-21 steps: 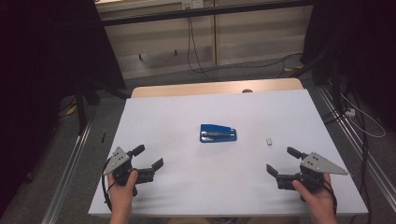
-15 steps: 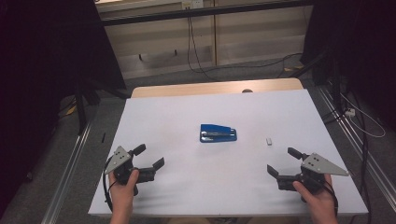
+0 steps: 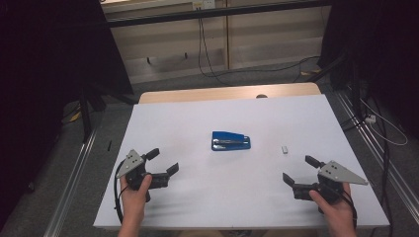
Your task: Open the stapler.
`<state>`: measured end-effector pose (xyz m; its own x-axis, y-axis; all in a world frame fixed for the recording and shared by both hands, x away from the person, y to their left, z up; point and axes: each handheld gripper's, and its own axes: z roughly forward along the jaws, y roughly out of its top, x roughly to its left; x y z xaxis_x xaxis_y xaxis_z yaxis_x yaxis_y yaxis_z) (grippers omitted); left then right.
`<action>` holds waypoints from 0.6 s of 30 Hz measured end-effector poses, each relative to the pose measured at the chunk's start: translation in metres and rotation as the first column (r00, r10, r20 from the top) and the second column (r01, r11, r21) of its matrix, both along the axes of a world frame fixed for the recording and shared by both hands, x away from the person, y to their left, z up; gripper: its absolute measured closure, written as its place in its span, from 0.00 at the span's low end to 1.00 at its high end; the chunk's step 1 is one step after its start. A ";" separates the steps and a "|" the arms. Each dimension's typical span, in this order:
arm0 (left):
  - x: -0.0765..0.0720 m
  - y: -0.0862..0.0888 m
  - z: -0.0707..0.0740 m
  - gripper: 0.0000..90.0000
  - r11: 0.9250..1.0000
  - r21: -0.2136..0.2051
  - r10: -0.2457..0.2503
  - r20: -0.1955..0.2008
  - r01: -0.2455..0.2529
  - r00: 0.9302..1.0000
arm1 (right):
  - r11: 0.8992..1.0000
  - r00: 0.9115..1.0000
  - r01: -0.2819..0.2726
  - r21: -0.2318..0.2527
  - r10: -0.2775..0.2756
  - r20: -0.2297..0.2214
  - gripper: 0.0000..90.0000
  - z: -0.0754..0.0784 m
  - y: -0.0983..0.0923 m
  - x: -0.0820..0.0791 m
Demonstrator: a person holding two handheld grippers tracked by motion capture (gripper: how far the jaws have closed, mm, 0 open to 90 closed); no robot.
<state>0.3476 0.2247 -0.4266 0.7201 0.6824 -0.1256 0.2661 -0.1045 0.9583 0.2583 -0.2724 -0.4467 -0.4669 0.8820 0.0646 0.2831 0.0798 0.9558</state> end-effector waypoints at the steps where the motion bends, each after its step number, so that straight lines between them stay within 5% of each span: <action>1: 0.001 -0.002 0.000 0.04 1.000 0.004 -0.003 0.000 0.003 1.000 | 1.000 1.000 0.001 -0.007 -0.001 0.000 0.03 0.000 0.001 0.001; 14: 0.015 -0.026 -0.001 0.04 0.997 0.040 -0.071 -0.032 0.072 0.997 | 0.998 0.999 -0.046 -0.053 0.045 -0.006 0.03 0.003 0.017 0.018; 18: 0.022 -0.029 -0.001 0.04 0.998 0.018 -0.066 -0.040 0.066 0.997 | 0.998 0.999 -0.048 -0.048 0.048 -0.006 0.03 0.005 0.020 0.024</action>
<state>0.3696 0.1955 -0.4272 0.7584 0.6362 -0.1420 0.2959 -0.1419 0.9446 0.2821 -0.2529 -0.4416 -0.5084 0.8608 0.0246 0.2823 0.1396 0.9491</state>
